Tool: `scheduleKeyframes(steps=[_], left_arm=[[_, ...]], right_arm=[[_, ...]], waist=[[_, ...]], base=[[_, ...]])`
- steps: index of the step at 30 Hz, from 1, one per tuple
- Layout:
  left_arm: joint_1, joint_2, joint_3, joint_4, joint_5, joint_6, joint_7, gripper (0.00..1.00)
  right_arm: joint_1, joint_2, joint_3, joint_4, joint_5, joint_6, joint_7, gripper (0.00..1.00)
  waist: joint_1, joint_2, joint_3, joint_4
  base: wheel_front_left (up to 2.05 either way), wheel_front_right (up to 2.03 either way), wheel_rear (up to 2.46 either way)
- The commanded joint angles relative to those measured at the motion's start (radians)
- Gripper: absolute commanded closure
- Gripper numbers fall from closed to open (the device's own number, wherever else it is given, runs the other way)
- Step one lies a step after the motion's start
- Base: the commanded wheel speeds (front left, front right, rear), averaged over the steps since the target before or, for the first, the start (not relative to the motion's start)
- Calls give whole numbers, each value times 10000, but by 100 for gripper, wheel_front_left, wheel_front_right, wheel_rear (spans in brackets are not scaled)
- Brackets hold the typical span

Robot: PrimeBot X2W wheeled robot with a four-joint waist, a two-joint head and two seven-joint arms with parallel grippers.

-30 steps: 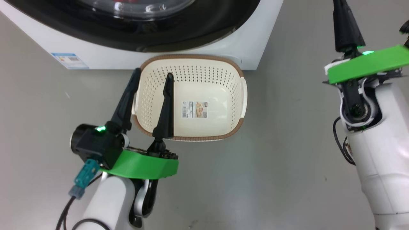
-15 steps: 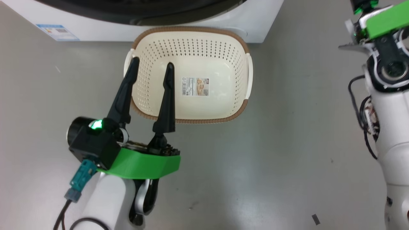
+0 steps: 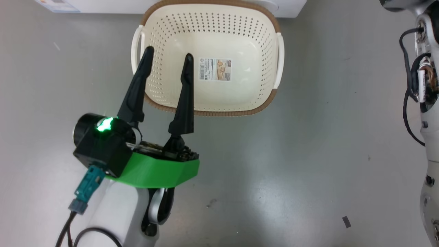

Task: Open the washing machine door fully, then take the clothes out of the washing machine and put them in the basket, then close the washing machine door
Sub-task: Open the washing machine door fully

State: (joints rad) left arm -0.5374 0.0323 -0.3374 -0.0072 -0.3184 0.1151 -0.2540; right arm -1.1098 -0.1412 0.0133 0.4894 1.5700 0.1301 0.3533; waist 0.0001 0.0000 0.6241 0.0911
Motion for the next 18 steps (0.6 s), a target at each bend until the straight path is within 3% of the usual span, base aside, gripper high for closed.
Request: scheduleKeyframes(steps=[1, 18], left_arm=[[-79, 179, 198, -326, -51, 52, -78, 0], [-229, 179, 31, -345, -179, 155, -78, 0]], right_arm=[[-322, 217, 22, -179, 265, 6, 236, 100], [-1599, 194, 256, 531, 868, 6, 1137, 100]], waist=[[-1, 0, 178, 117], [-1, 0, 614, 418]], base=[[0, 0, 0], [0, 0, 0]])
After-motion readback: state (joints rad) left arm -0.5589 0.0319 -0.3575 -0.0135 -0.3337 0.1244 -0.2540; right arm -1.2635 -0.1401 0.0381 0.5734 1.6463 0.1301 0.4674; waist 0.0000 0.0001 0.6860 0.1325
